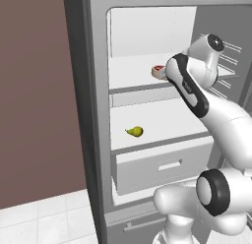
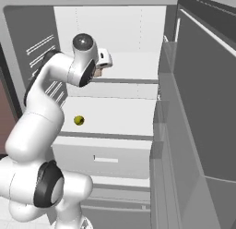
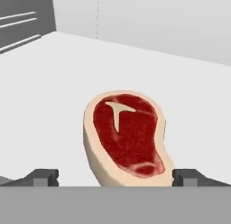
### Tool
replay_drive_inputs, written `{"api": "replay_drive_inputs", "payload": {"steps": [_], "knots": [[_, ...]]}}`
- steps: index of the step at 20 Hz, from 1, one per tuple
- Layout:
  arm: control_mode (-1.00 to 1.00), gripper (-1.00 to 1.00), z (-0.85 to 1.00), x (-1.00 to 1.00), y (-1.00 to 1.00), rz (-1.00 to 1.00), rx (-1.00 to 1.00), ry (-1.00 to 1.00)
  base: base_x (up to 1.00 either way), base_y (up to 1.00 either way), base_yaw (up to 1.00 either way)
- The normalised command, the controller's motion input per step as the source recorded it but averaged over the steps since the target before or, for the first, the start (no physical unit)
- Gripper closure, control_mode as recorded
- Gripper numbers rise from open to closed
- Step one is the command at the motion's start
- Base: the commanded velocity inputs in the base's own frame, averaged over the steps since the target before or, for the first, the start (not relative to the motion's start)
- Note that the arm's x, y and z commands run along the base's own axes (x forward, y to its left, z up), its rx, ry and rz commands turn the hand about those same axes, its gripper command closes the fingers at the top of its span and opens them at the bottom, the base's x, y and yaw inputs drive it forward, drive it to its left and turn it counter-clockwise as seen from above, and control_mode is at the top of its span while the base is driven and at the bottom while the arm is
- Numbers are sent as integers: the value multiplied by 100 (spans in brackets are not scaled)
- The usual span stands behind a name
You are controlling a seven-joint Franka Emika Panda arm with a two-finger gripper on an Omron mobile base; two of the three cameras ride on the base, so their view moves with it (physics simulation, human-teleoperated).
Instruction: Open the fridge, remove the pear, corn, and steak, and place them on any counter.
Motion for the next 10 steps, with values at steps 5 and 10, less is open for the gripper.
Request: {"api": "replay_drive_inputs", "payload": {"steps": [5, 10], "knots": [[-100, -100, -4, 19, 0, 2, -2, 0, 0, 0, 0], [-100, -100, -13, 9, -1, 2, -3, 0, 0, 0, 0]]}}
